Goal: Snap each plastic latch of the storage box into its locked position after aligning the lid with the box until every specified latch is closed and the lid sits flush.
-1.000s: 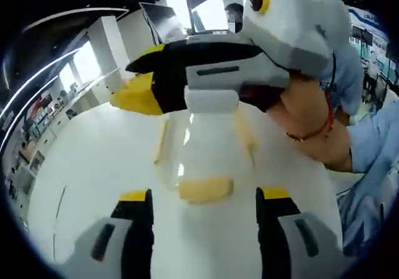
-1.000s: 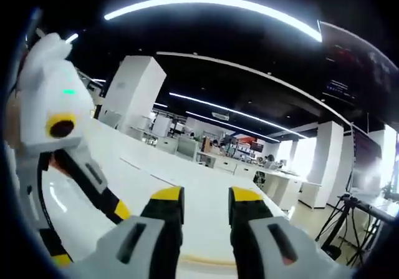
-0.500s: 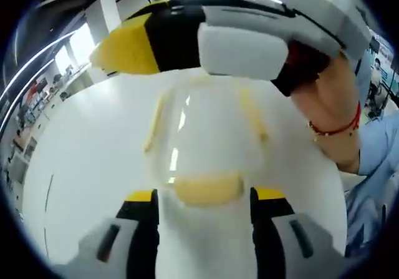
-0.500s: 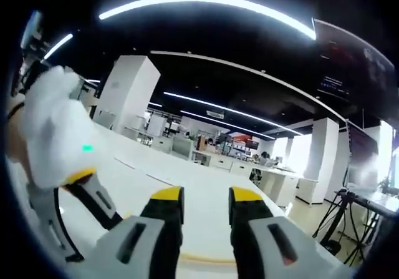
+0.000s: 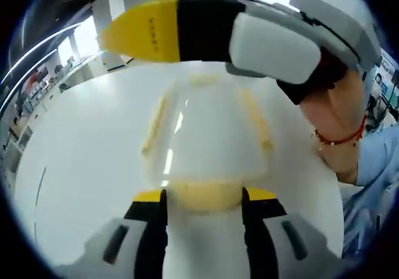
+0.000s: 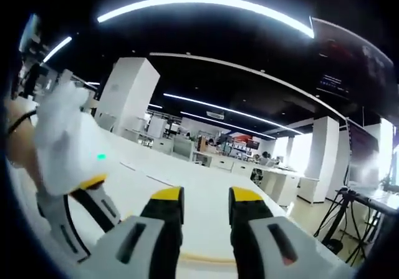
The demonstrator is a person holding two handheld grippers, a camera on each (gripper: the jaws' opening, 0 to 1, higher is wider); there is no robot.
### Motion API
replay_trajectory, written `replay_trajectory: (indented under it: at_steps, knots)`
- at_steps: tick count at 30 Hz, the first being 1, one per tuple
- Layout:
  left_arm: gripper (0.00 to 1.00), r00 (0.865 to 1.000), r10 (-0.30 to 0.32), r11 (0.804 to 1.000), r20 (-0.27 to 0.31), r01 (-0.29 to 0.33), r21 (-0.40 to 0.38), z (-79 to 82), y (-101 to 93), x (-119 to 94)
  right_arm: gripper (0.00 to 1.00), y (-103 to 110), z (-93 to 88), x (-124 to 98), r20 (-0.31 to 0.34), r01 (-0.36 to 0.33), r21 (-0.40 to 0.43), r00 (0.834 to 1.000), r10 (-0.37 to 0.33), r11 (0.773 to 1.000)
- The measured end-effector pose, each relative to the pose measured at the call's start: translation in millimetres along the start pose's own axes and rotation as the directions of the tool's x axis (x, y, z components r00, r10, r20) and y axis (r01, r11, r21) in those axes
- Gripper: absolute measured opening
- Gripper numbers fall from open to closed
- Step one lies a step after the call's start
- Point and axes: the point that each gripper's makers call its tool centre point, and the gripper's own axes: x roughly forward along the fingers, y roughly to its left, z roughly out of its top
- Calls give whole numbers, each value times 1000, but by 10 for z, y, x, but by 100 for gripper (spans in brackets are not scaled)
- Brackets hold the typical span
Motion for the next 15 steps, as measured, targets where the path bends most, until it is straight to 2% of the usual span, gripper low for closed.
replay_trajectory:
  at_steps: [3,8,15]
  knots:
    - [42,1000,-16,1000,-2,16,16,18,-8,18,27,19,-31,18,-9,-11,0,1000,11,1000]
    - [42,1000,-18,1000,-9,18,8,27,21,5,27,29,-48,28,-13,-3,-24,1000,3,1000]
    - [41,1000,-1,1000,-30,1,5,-5,66,-81,27,22,-92,14,-26,0,-10,1000,0,1000]
